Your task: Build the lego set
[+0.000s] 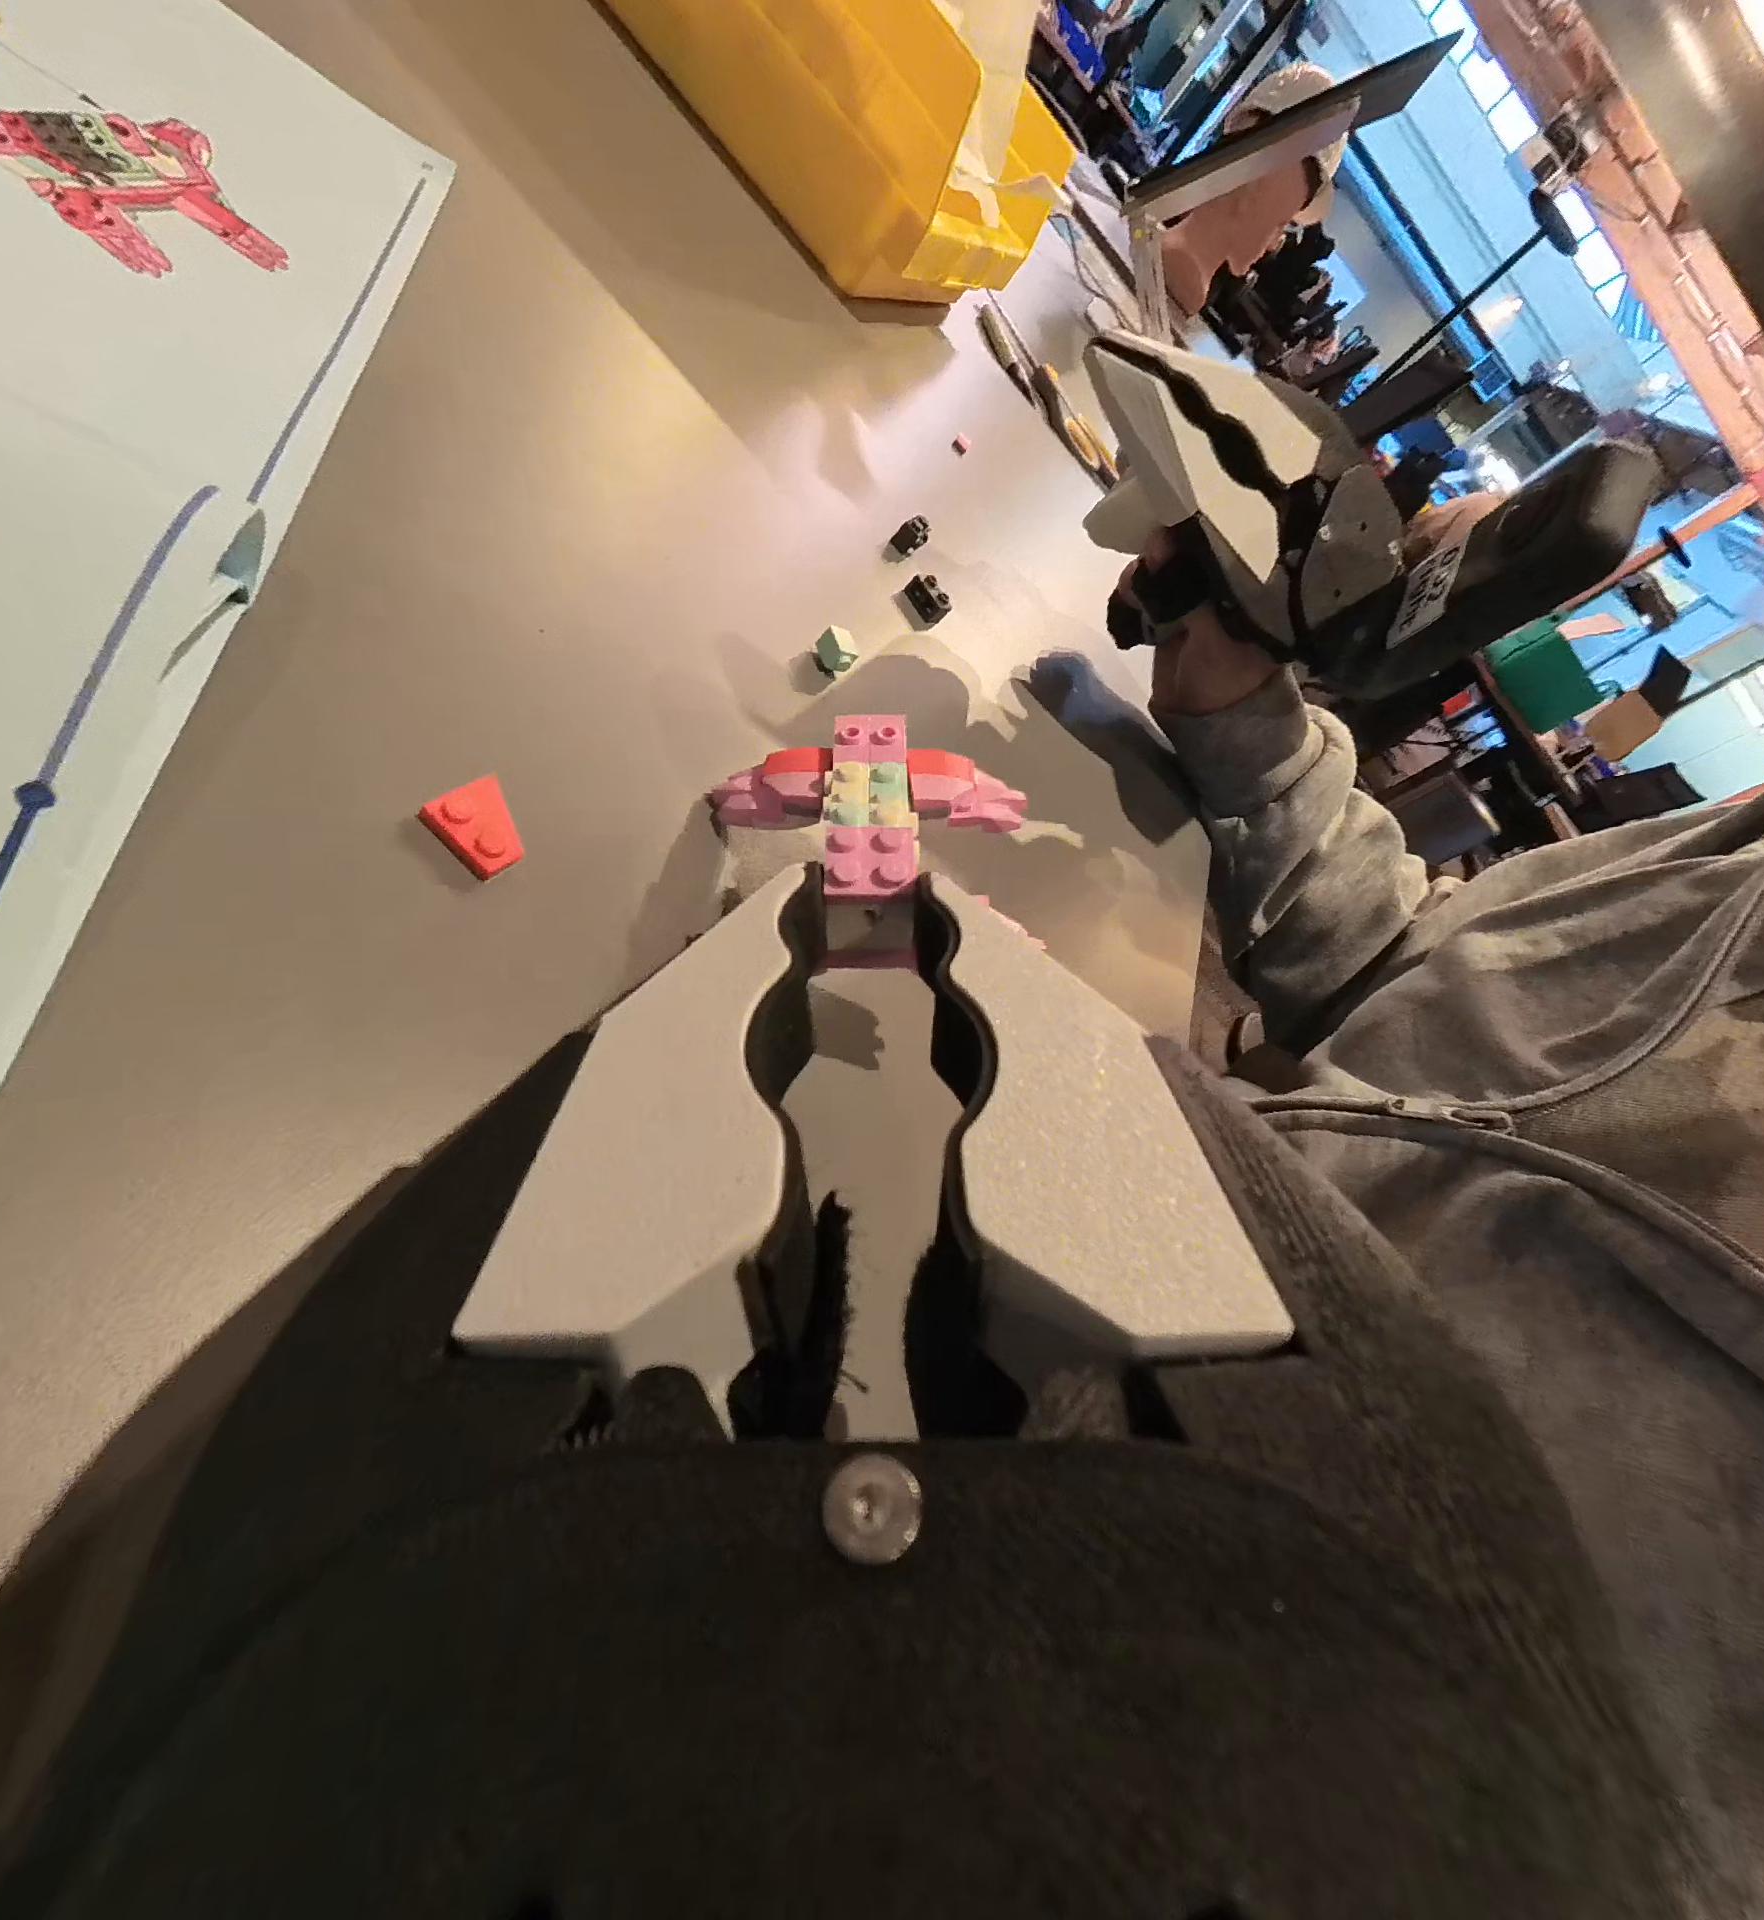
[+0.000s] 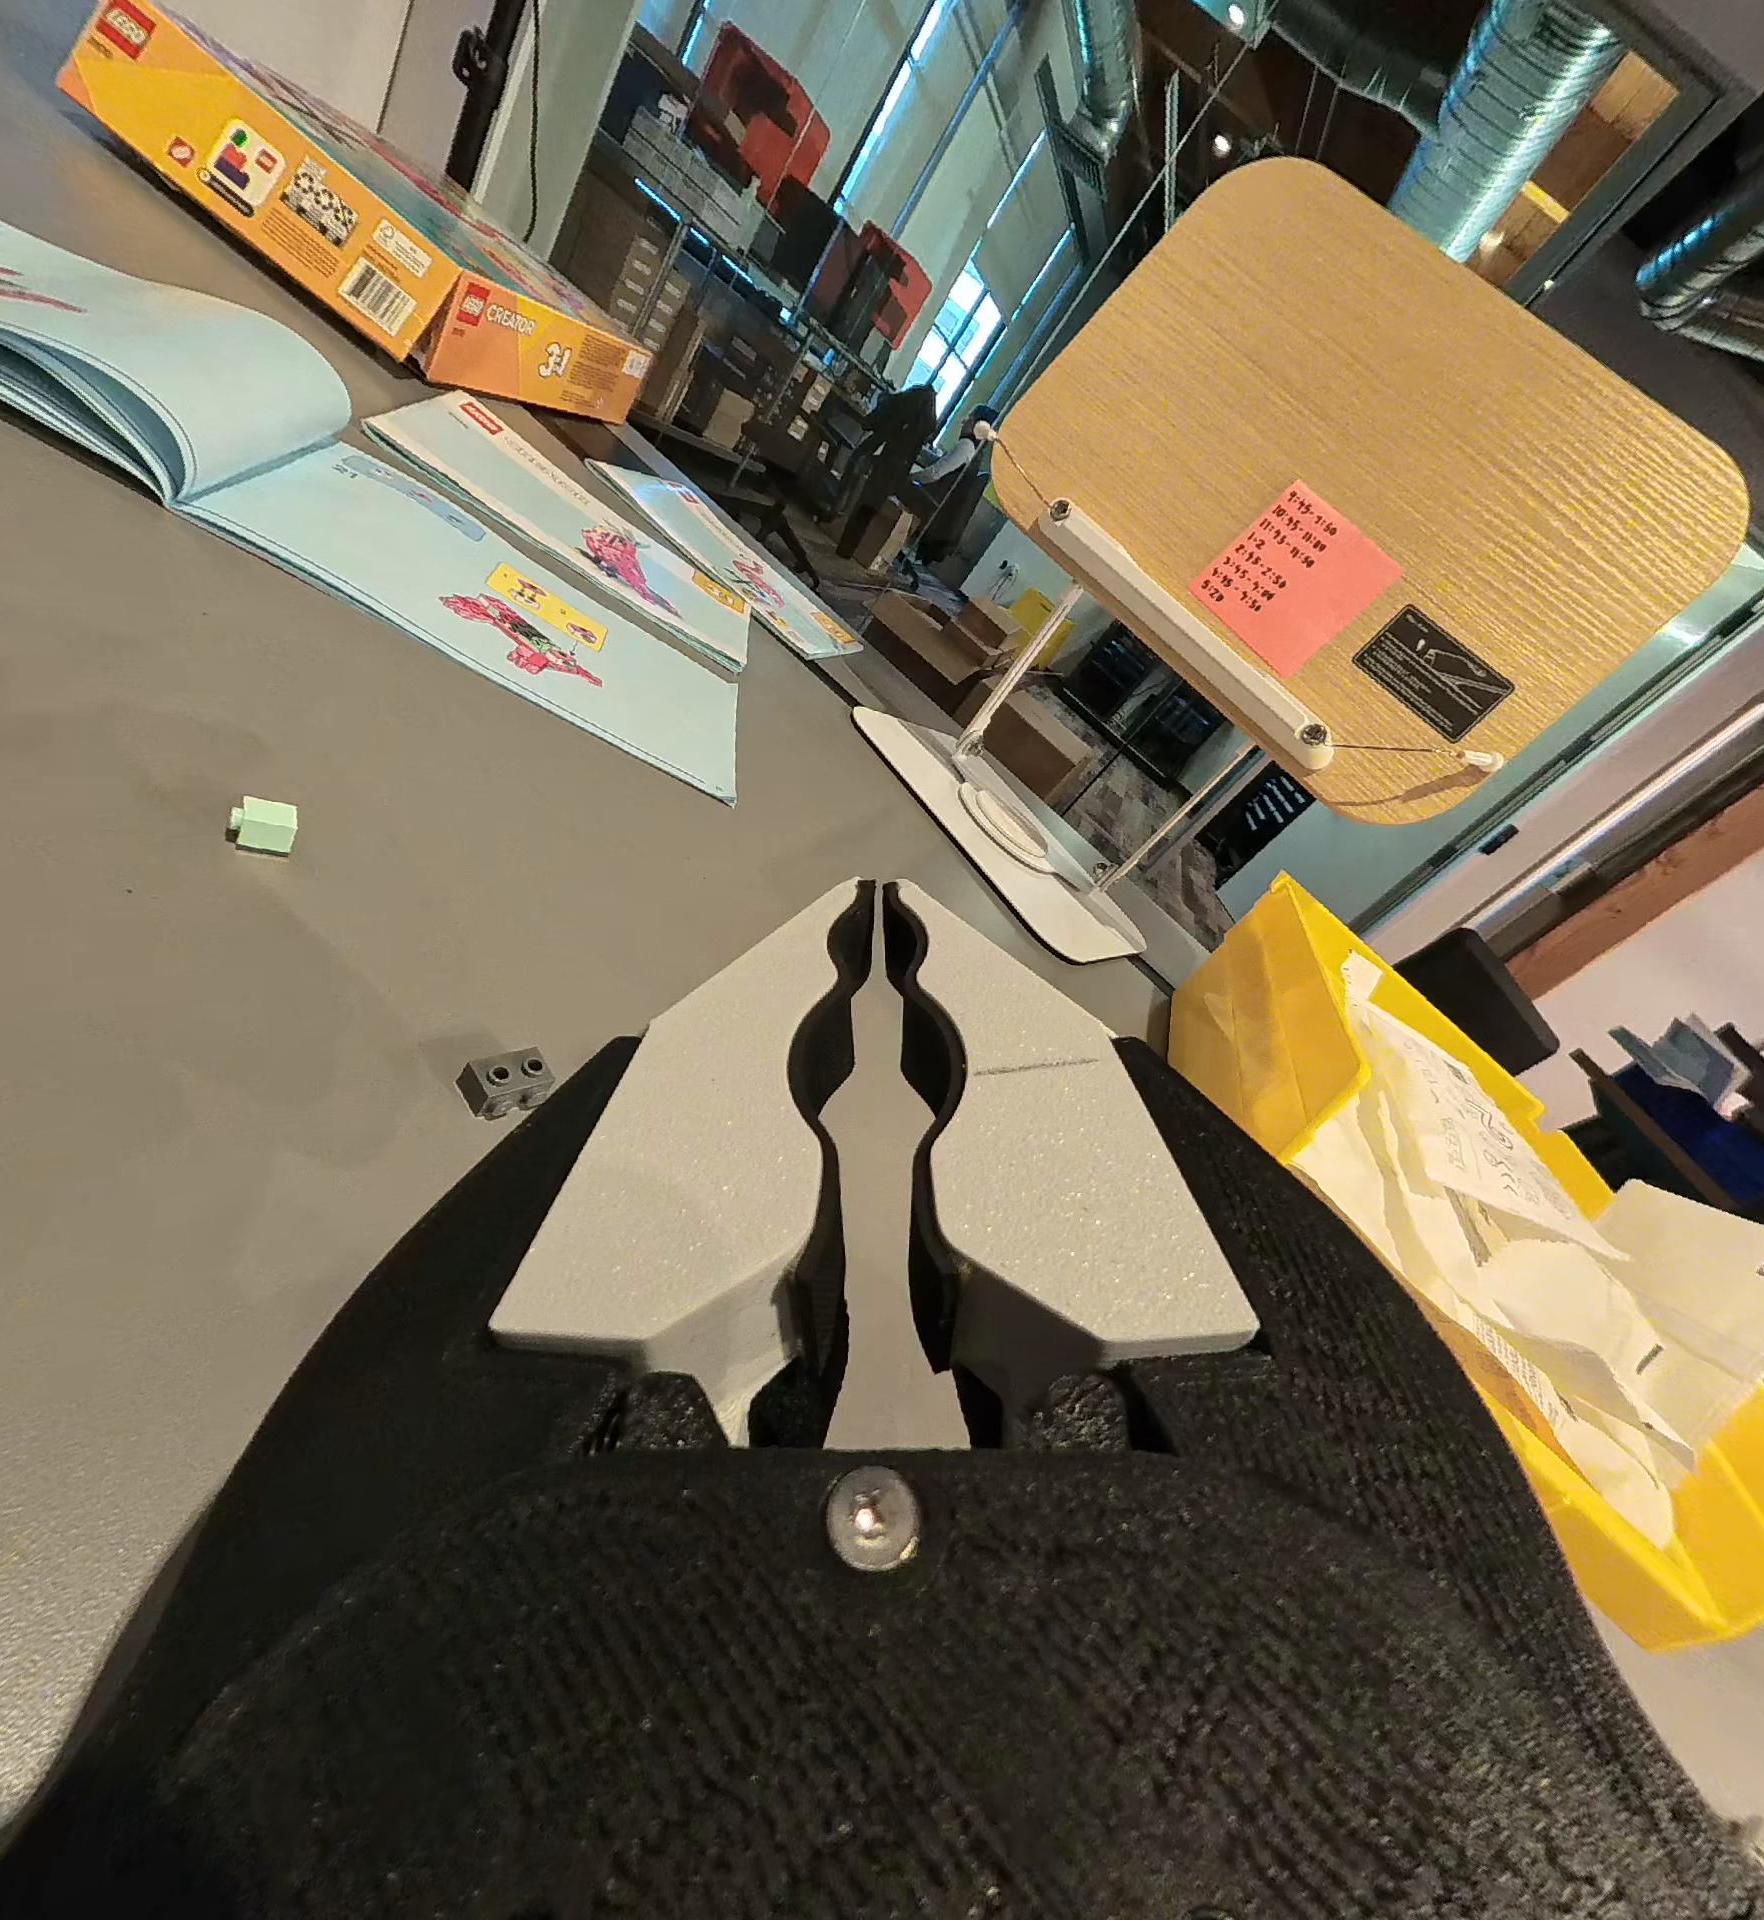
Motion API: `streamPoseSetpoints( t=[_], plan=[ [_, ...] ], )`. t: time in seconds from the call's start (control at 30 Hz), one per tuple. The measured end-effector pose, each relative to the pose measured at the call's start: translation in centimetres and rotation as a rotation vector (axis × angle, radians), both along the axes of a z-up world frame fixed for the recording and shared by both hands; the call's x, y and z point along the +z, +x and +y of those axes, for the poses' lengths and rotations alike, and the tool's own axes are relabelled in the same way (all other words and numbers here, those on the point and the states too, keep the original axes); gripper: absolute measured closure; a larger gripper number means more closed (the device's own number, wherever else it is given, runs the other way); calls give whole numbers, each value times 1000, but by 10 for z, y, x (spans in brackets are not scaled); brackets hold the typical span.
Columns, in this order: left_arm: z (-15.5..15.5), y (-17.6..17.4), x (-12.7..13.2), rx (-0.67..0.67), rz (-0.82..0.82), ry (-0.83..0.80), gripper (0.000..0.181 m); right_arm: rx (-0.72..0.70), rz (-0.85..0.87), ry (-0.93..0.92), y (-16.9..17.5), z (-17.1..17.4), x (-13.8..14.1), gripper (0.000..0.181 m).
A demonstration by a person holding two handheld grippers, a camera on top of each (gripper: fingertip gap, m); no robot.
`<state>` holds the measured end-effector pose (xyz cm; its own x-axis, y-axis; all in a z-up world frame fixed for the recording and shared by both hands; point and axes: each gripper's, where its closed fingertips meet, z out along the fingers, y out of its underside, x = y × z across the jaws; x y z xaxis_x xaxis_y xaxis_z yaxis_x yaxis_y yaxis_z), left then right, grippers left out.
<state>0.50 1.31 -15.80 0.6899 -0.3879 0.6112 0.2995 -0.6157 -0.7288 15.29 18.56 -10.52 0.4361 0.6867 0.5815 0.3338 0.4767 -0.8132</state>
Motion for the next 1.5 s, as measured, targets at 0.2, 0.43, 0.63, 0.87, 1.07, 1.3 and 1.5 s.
streamPoseSetpoints(
  t=[0.2,0.43,0.63,0.87,1.07,1.3,1.5],
  plan=[
    [5,8,-5,26,229,57,165,-2,-6,-3,-2,2,-1,181],
    [7,14,-19,-8,482,71,165,-3,-3,-2,-2,3,-2,181],
    [7,11,-24,16,501,40,164,1,10,-2,-1,1,0,181],
    [0,12,13,153,385,188,118,0,39,12,1,0,5,181],
    [-61,-24,81,430,399,498,117,-30,61,29,6,2,10,181],
    [-175,-119,141,1001,787,623,124,-54,104,24,14,4,16,181],
    [-277,-217,132,1434,843,287,109,-23,131,29,17,-3,20,181]
  ],
)
